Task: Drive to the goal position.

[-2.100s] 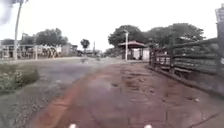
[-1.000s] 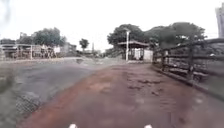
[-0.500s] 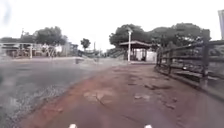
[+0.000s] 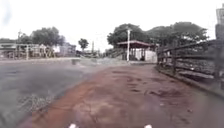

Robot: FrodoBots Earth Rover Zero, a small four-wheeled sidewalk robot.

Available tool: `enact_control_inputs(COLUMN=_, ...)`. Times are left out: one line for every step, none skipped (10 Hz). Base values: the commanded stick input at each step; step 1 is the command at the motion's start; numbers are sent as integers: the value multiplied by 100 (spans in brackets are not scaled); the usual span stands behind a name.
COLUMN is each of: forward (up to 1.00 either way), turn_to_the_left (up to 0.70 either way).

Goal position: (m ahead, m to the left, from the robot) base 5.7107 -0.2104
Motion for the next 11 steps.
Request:
enact_control_inputs(forward=85, turn_to_the_left=2)
enact_control_inputs(forward=85, turn_to_the_left=2)
enact_control_inputs(forward=85, turn_to_the_left=2)
enact_control_inputs(forward=85, turn_to_the_left=2)
enact_control_inputs(forward=85, turn_to_the_left=2)
enact_control_inputs(forward=85, turn_to_the_left=2)
enact_control_inputs(forward=85, turn_to_the_left=2)
enact_control_inputs(forward=85, turn_to_the_left=-6)
enact_control_inputs(forward=85, turn_to_the_left=-20)
enact_control_inputs(forward=85, turn_to_the_left=-32)
enact_control_inputs(forward=85, turn_to_the_left=-32)
